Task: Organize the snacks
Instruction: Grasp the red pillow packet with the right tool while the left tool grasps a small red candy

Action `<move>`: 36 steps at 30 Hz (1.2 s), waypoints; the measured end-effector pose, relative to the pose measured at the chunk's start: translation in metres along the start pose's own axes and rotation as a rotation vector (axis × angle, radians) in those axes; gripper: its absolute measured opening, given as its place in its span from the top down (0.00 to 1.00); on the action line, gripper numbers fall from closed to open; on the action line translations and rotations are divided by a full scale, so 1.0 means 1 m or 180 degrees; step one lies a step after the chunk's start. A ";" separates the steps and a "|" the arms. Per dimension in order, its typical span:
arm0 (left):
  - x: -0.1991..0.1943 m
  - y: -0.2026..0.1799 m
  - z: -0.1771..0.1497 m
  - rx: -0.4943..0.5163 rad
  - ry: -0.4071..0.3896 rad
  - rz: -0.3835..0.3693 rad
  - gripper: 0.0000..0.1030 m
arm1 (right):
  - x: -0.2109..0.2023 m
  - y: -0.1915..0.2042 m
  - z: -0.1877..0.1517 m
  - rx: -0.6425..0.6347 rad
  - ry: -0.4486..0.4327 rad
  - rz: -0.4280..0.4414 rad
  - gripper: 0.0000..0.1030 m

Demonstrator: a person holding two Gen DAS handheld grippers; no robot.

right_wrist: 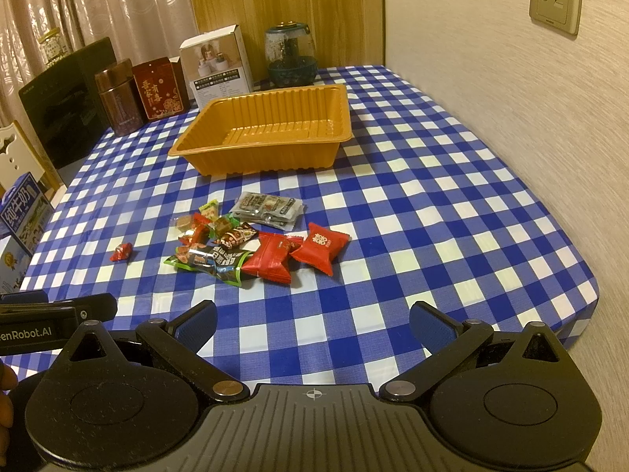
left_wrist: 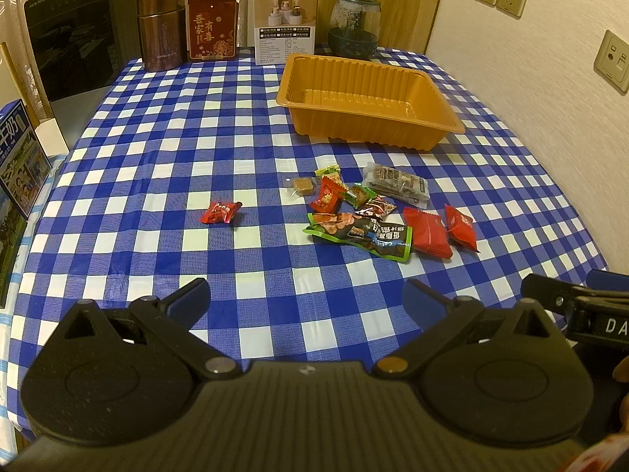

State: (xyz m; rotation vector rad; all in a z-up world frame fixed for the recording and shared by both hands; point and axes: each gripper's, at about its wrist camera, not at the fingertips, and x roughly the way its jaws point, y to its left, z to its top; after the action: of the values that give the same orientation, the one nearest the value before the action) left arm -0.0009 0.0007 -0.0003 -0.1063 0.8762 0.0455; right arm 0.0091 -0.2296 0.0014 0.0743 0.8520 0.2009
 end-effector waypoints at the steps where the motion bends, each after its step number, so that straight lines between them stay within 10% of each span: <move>1: 0.000 0.000 0.000 -0.0003 0.0000 0.0000 0.00 | 0.000 0.000 0.000 0.0001 -0.0001 0.0000 0.00; 30: 0.032 0.030 0.024 0.0025 -0.0090 -0.0108 0.00 | 0.040 -0.007 0.019 0.0143 -0.0042 0.0005 0.01; 36: 0.056 0.049 0.027 0.0101 -0.0142 0.0084 0.00 | 0.063 -0.010 0.023 0.0116 -0.0045 0.0020 0.18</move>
State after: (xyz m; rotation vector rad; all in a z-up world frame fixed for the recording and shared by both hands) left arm 0.0515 0.0518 -0.0302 -0.0639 0.8334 0.0586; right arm 0.0681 -0.2256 -0.0315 0.1123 0.8414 0.1906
